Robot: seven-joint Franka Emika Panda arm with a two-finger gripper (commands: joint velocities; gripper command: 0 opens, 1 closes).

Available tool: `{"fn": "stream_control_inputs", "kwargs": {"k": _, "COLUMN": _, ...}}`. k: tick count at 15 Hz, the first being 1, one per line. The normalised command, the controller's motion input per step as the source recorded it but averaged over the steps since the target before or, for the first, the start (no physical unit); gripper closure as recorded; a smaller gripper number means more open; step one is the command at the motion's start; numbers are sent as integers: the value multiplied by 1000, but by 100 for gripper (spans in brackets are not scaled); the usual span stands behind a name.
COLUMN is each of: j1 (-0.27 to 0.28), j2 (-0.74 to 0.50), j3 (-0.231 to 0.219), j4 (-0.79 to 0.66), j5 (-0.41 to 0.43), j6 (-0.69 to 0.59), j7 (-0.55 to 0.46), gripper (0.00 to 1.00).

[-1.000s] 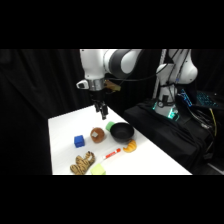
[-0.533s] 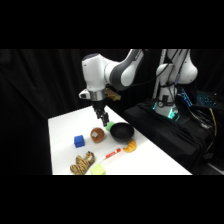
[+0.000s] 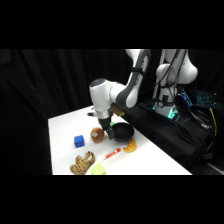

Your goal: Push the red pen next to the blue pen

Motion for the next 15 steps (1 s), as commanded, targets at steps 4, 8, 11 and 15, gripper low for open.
{"fn": "stream_control_inputs", "kwargs": {"k": 4, "j1": 13, "j2": 179, "j3": 20, "j4": 45, "j5": 101, "j6": 233, "j7": 15, "gripper": 0}}
{"fn": "stream_control_inputs", "kwargs": {"k": 8, "j1": 15, "j2": 222, "j3": 15, "j4": 102, "j5": 95, "j6": 214, "j7": 22, "gripper": 0}}
{"fn": "stream_control_inputs", "kwargs": {"k": 11, "j1": 25, "j2": 247, "j3": 14, "j4": 153, "j5": 84, "j6": 181, "j7": 21, "gripper": 0}}
{"fn": "stream_control_inputs", "kwargs": {"k": 15, "j1": 83, "j2": 196, "j3": -7, "j4": 161, "j5": 55, "j6": 124, "j7": 69, "gripper": 0}}
